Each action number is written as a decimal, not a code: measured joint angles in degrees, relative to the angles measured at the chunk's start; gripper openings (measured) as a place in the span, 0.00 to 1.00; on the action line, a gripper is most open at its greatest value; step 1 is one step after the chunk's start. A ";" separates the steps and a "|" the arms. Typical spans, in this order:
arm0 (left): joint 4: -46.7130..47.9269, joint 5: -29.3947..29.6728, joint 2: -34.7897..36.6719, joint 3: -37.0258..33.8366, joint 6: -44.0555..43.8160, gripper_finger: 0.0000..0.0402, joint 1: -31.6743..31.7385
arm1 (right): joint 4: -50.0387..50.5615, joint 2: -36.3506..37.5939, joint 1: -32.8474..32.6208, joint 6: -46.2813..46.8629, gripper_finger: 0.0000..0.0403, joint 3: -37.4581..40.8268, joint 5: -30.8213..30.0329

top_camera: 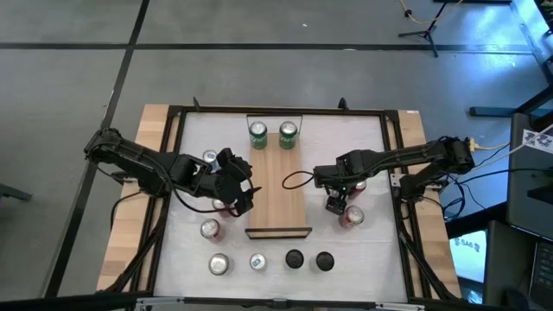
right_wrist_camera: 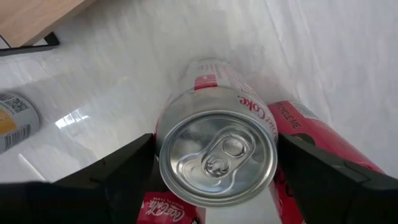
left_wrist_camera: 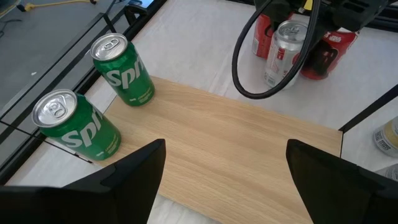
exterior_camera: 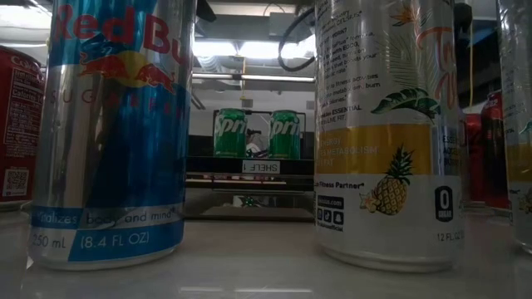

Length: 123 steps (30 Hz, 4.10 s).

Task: Place canned beverage on shelf
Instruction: Put the top silver soda can on the shelf

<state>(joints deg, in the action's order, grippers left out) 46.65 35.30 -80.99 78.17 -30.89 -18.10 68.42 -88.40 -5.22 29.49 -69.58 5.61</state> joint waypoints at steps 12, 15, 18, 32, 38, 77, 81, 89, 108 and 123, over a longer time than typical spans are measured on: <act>0.00 -0.01 0.00 0.00 -0.01 0.80 -0.01 | 0.01 0.00 0.01 -0.44 0.82 0.00 0.49; 0.00 0.01 0.00 0.00 -0.01 0.80 -0.01 | 0.01 0.00 0.01 -0.45 0.82 0.00 0.49; 0.00 0.00 0.00 0.00 -0.01 0.80 -0.01 | 0.09 0.00 0.01 -1.21 0.85 0.00 0.51; 0.00 0.00 0.00 0.00 -0.01 0.80 0.00 | 0.08 0.00 0.01 -6.05 0.94 0.00 -0.54; 0.00 0.00 0.00 0.00 -0.01 0.80 0.00 | 0.10 0.00 0.01 -12.04 0.94 0.00 -0.57; 0.00 -0.01 0.00 0.00 -0.42 0.80 -0.01 | -3.62 0.02 -0.01 -39.95 0.94 0.00 -0.46; 0.00 0.00 0.00 0.00 -0.42 0.80 -0.01 | -3.60 0.02 -0.01 -39.95 0.94 0.00 -0.44; 0.00 -0.01 0.00 0.00 -0.42 0.80 -0.01 | -3.27 0.02 -0.01 -38.23 0.94 0.00 -0.18; 0.00 0.00 0.00 0.00 -0.45 0.80 -0.01 | -2.17 0.02 -0.06 -43.70 0.94 0.00 2.56; 0.00 0.01 0.00 0.02 -0.45 0.80 -0.01 | -1.97 0.02 -0.06 -51.08 0.94 0.00 2.51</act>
<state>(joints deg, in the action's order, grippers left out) 46.65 35.31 -80.99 78.19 -31.33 -18.11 66.44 -88.38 -5.28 -21.59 -69.58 8.12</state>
